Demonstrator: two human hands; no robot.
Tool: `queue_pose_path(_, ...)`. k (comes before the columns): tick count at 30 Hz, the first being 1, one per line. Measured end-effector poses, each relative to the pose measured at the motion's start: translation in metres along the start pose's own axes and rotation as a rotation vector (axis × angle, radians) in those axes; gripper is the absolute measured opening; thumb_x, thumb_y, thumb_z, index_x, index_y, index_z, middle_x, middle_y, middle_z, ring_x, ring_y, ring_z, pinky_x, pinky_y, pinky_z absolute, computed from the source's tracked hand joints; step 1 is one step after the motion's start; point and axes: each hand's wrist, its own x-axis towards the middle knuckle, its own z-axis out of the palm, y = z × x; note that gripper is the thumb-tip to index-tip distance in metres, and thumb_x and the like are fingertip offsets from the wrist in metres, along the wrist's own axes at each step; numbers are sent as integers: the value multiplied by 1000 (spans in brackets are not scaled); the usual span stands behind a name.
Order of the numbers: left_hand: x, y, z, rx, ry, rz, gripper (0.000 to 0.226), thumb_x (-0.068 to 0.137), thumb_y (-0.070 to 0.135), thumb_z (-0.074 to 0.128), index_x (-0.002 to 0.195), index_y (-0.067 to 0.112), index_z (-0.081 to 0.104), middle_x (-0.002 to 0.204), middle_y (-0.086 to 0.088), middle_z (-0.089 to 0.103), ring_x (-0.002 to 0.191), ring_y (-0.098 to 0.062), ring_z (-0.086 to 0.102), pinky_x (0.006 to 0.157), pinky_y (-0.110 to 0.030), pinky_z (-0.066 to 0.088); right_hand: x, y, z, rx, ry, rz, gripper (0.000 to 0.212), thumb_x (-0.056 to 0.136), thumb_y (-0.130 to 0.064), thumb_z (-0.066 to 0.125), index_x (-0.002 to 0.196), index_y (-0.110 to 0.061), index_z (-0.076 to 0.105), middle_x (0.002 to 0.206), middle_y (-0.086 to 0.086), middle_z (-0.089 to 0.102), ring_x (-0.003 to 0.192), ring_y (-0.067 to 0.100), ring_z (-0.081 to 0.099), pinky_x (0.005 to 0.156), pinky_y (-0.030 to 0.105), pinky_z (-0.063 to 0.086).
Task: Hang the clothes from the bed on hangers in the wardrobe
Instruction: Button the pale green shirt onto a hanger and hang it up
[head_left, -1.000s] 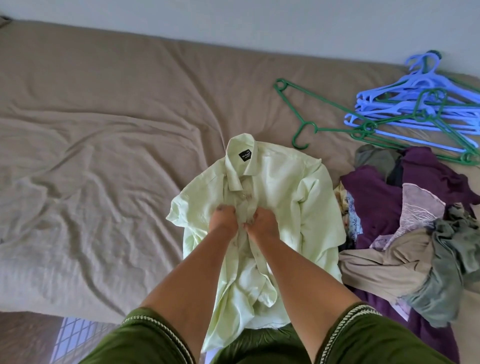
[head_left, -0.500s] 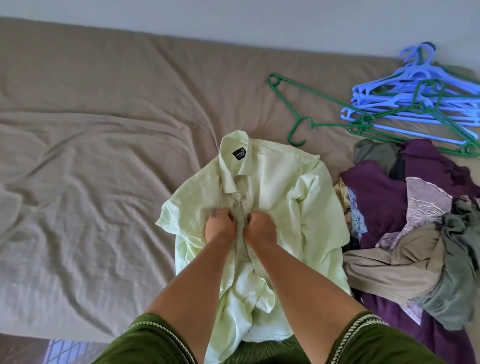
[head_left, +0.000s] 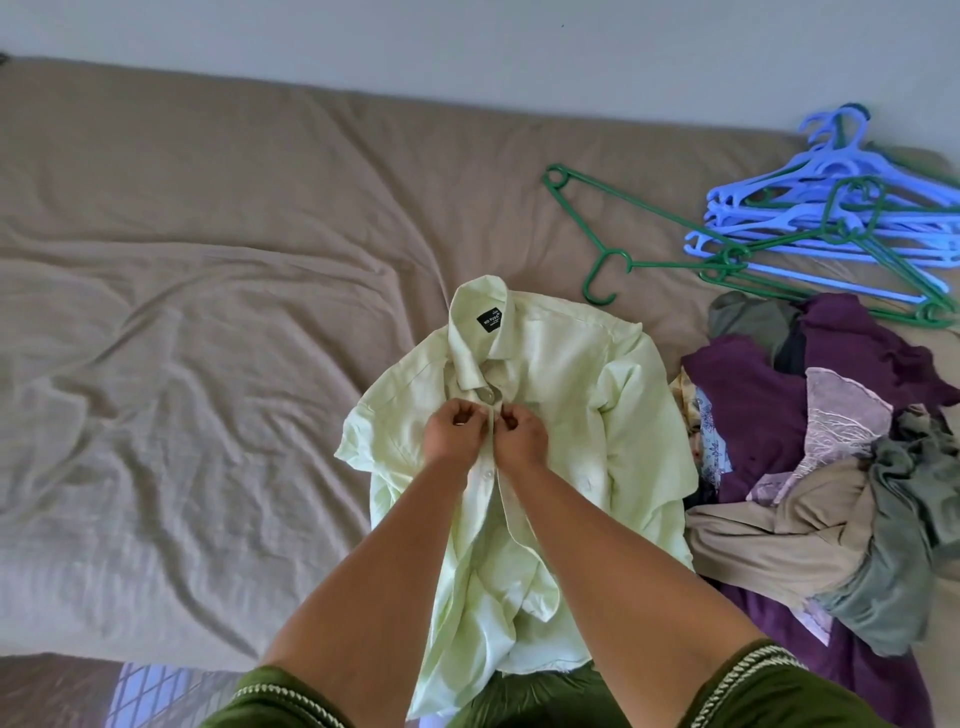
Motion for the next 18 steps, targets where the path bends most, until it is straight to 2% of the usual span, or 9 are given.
queue_pose_path(5, -6, 46, -19, -136, 150, -12, 14, 91, 17, 63, 78, 17, 58, 70, 3, 62, 68, -17, 61, 64, -27, 52, 2, -49, -15, 312, 34, 110, 18, 96, -13, 54, 107, -5, 66, 93, 3, 61, 86, 19, 56, 75, 24, 41)
queue_pose_path(10, -11, 68, -29, -268, 52, -75, 9, 90, 17, 66, 83, 13, 62, 77, 0, 65, 72, -18, 65, 82, -36, 57, 0, -68, -24, 451, -122, 162, 11, 93, -13, 59, 92, -14, 71, 100, 10, 72, 94, 26, 67, 91, 38, 54)
queue_pose_path(12, -15, 77, -31, -278, 47, -76, 8, 90, 16, 66, 83, 12, 62, 75, 0, 64, 71, -17, 63, 84, -37, 57, -5, -75, -28, 453, -146, 177, 12, 93, -13, 60, 86, -16, 70, 90, 10, 71, 81, 24, 66, 82, 34, 56)
queue_pose_path(14, -17, 78, -32, -254, 46, -73, 8, 89, 17, 67, 83, 12, 64, 73, 1, 65, 70, -16, 62, 85, -38, 57, -9, -80, -32, 488, -142, 189, 8, 92, -10, 62, 91, -11, 69, 78, 7, 66, 66, 18, 57, 66, 27, 52)
queue_pose_path(15, -17, 79, -33, -227, 44, -69, 8, 88, 17, 67, 82, 13, 64, 72, 1, 65, 70, -16, 62, 85, -38, 58, -10, -84, -33, 505, -139, 190, 8, 91, -7, 62, 96, -8, 69, 76, 6, 65, 63, 15, 55, 64, 24, 51)
queue_pose_path(18, -17, 79, -39, -180, 34, -59, 8, 87, 18, 68, 83, 12, 66, 73, 0, 68, 70, -16, 65, 83, -39, 58, -12, -91, -34, 519, -140, 166, 17, 87, 3, 63, 101, -5, 68, 80, 4, 69, 70, 14, 61, 73, 27, 55)
